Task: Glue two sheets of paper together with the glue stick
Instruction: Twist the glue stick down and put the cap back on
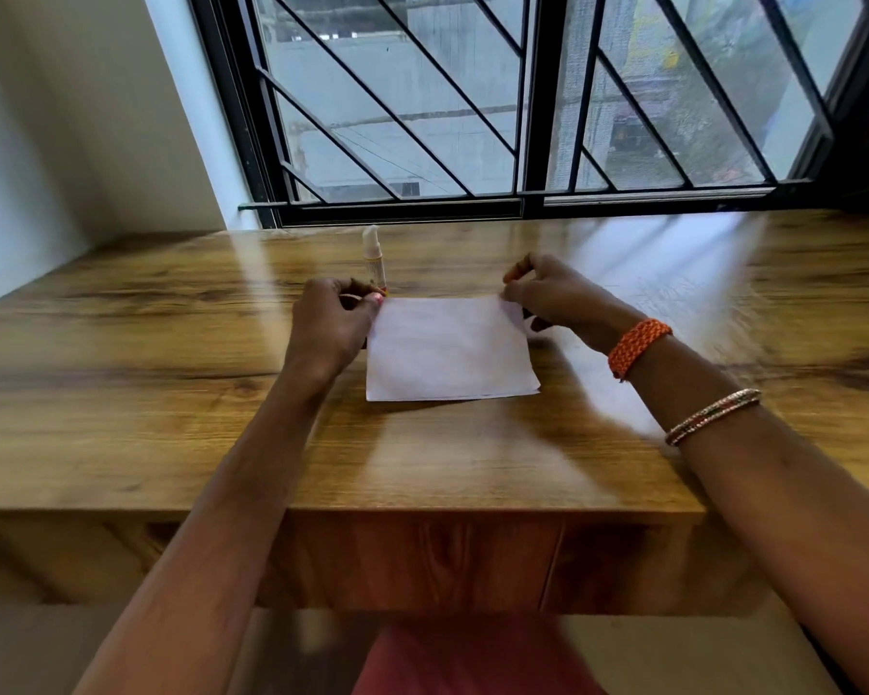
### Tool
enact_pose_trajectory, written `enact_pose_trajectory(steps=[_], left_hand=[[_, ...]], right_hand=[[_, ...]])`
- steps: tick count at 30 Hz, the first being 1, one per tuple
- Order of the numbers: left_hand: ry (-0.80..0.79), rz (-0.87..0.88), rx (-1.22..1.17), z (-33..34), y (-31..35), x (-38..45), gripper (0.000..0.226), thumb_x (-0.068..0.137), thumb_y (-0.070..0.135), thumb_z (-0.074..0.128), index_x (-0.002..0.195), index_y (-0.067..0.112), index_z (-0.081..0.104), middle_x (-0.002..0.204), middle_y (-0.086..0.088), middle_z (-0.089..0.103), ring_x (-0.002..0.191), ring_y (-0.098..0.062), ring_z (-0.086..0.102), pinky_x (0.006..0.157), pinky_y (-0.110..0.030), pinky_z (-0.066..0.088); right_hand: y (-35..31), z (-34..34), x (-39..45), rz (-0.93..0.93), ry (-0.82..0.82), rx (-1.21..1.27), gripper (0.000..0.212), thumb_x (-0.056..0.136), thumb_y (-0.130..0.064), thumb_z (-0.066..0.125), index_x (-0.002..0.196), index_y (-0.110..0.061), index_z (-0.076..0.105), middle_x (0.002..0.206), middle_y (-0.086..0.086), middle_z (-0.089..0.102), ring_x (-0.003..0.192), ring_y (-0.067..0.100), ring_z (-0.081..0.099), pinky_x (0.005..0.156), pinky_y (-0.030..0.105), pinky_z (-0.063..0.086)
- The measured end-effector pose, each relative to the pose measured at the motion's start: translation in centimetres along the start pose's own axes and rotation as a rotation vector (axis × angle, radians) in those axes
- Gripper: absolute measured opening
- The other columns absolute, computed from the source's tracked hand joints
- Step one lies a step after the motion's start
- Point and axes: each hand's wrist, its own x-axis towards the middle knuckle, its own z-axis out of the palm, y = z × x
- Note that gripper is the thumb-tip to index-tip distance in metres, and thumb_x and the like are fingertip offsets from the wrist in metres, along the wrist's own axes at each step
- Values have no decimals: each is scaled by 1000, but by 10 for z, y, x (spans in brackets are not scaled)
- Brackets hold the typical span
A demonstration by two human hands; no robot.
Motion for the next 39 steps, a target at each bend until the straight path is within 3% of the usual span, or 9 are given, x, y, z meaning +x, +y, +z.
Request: enact_pose_trajectory(steps=[3,9,12,18,22,24,28,35,39], left_hand=[[-23,-40,-176,2,4,-3,10,90,11,58,96,10,66,82,0,66,72,-11,62,63,-23,55],[-223,-264,-552,10,17,-7,11,92,8,53,88,8,63,80,-5,64,57,-6,63,48,-15,51],[-320,-304,-661,16,24,-9,13,93,6,50,95,3,63,82,-7,63,66,-13,61,50,-16,53],[-424,-57,36,38,30,-26,8,90,11,55,87,9,62,73,-5,63,51,-10,60,41,-20,49],[-266,168,394,50,30,-30,9,84,22,59,85,16,67,84,-3,68,69,-19,62,64,-36,57],[-238,200,504,52,32,-32,12,83,26,59,87,19,68,87,1,66,80,-20,62,67,-33,51],[-245,192,557,50,29,-31,10,83,25,60,88,20,67,87,2,65,86,-21,63,64,-29,41],[-222,149,553,48,21,-20,10,83,27,60,91,21,64,97,-3,69,91,-22,63,75,-36,52],[-19,93,532,32,19,7,17,84,25,57,98,17,63,98,-8,69,94,-28,64,77,-37,50]], right_hand=[[-3,-5,-5,-21,-41,26,28,88,-31,63,108,-15,50,93,2,56,82,14,54,63,25,46],[-4,-31,-20,-42,-86,209,19,85,-13,66,104,-14,65,105,7,64,90,18,62,70,27,54],[-3,-44,-25,-19,-113,214,14,87,-12,63,100,-15,68,104,7,66,90,18,63,68,26,54],[15,-58,-37,89,-173,-144,10,88,-12,60,93,-14,69,91,5,66,80,16,59,69,26,48],[22,-54,-39,112,-183,-244,18,88,-8,59,103,-6,68,99,8,66,92,21,59,86,32,49],[19,-52,-38,111,-177,-293,18,88,-12,61,103,-5,69,99,8,65,93,21,58,83,31,49],[11,-46,-29,111,-130,-491,17,86,-29,65,89,-12,67,81,2,60,73,14,51,59,23,42],[-21,-3,6,-89,28,-591,24,83,-32,66,94,-11,68,89,5,60,85,21,58,69,28,44],[-34,25,27,-168,42,-528,16,84,-23,64,91,-10,71,89,7,67,80,20,62,63,24,49]])
